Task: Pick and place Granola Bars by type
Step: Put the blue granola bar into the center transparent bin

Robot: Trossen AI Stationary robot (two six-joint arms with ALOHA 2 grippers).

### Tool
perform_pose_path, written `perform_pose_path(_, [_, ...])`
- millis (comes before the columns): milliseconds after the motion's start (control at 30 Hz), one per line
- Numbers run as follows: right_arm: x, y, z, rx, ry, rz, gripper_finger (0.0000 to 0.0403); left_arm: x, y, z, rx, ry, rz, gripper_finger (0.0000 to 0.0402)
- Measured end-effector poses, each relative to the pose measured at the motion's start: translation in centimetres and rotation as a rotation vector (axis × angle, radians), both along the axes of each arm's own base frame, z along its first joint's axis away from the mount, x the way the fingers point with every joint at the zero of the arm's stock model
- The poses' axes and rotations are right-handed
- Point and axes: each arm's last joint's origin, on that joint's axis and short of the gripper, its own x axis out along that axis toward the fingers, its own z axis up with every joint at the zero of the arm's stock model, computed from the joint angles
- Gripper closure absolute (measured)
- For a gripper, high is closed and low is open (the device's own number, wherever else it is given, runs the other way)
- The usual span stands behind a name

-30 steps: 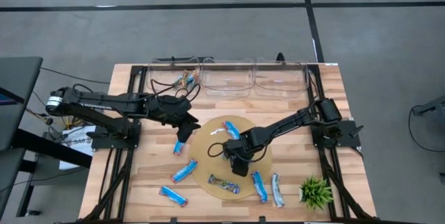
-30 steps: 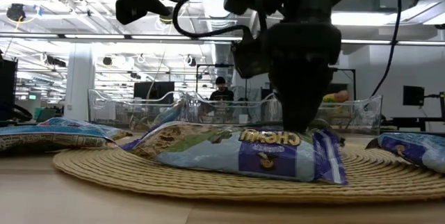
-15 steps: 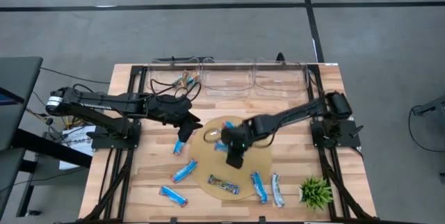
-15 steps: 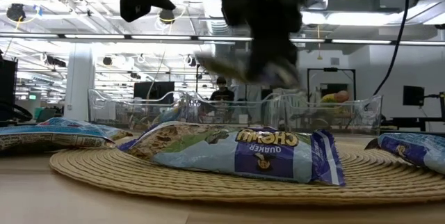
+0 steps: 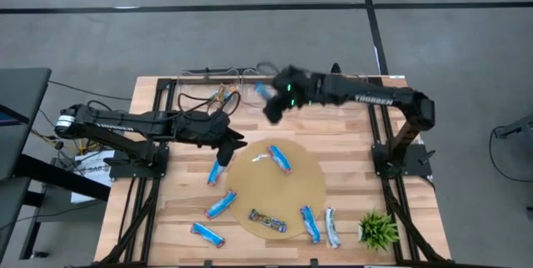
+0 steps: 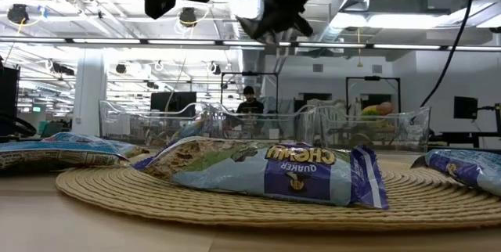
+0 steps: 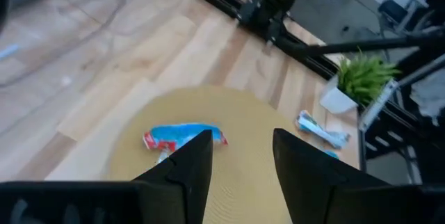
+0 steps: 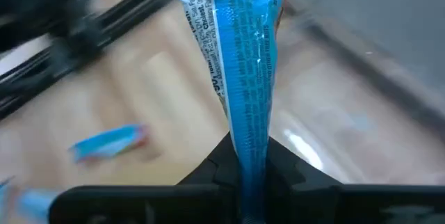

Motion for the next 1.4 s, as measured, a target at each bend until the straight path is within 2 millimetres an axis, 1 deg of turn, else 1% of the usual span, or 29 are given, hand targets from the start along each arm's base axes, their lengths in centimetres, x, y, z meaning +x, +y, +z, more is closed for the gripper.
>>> perform_pose_path(67, [-0.7, -2.2, 0.1, -0.011, 0.005, -0.050, 0.0386, 0.0, 0.1, 0.1, 0.012, -0.007, 0.025, 0.0258])
perform_pose_path(133, [-1.2, -4.1, -0.4, -0.006, 0.025, -0.102, 0.0385, 0.0, 0.2, 0.1, 0.022, -0.011, 0.045, 0.0258])
perform_pose_path(233, [-2.3, -6.3, -1.4, 0.016, 0.100, -0.155, 0.0378, 0.0, 0.2, 0.1, 0.033, -0.010, 0.066, 0.0258])
perform_pose_path(267, [-2.2, -6.8, -1.8, 0.012, 0.115, -0.159, 0.0375, 0.0, 0.2, 0.1, 0.037, -0.011, 0.072, 0.0258])
perform_pose_path(300, [-2.0, -7.3, -2.3, 0.012, 0.124, -0.161, 0.0373, 0.0, 0.3, 0.1, 0.039, -0.011, 0.077, 0.0258])
perform_pose_path(367, [-2.4, -8.1, -3.9, 0.064, 0.208, -0.167, 0.0369, 0.0, 0.3, 0.1, 0.044, -0.011, 0.087, 0.0258])
perform_pose_path(467, [-1.7, -8.6, -5.4, 0.102, 0.235, -0.144, 0.0368, 0.0, 0.3, 0.1, 0.050, -0.010, 0.098, 0.0258])
perform_pose_path(567, [-1.4, -8.9, -7.0, 0.124, 0.295, -0.137, 0.0367, 0.0, 0.3, 0.1, 0.050, -0.013, 0.100, 0.0258])
perform_pose_path(633, [-1.1, -8.8, -7.6, 0.118, 0.312, -0.120, 0.0363, 0.0, 0.3, 0.1, 0.051, -0.014, 0.101, 0.0258])
perform_pose_path(700, [-0.9, -8.8, -7.7, 0.111, 0.315, -0.113, 0.0355, 0.0, 0.4, 0.1, 0.057, -0.009, 0.113, 0.0258])
perform_pose_path(933, [-0.7, -8.9, -7.8, 0.087, 0.308, -0.105, 0.0310, -0.1, 0.6, 0.1, 0.092, -0.009, 0.179, 0.0258])
perform_pose_path(1033, [-0.8, -8.9, -7.6, 0.094, 0.301, -0.098, 0.0290, -0.1, 0.6, 0.1, 0.084, -0.008, 0.163, 0.0258])
perform_pose_path(1100, [-0.7, -8.5, -7.3, 0.112, 0.284, -0.074, 0.0279, 0.0, 0.4, 0.1, 0.077, -0.005, 0.118, 0.0258])
perform_pose_path(1133, [-0.8, -8.2, -7.0, 0.129, 0.271, -0.053, 0.0274, 0.0, 0.3, 0.1, 0.071, -0.004, 0.088, 0.0258])
perform_pose_path(1233, [-0.7, -6.5, -5.5, 0.158, 0.214, 0.025, 0.0262, 0.0, 0.1, 0.1, 0.047, -0.004, 0.006, 0.0258])
perform_pose_path(1333, [-0.9, -4.0, -3.7, 0.159, 0.194, 0.095, 0.0254, 0.1, -0.2, 0.1, 0.026, -0.009, -0.084, 0.0258])
perform_pose_path(1400, [-1.5, -1.9, -2.5, 0.163, 0.207, 0.143, 0.0250, 0.1, -0.3, 0.2, 0.020, -0.020, -0.141, 0.0258])
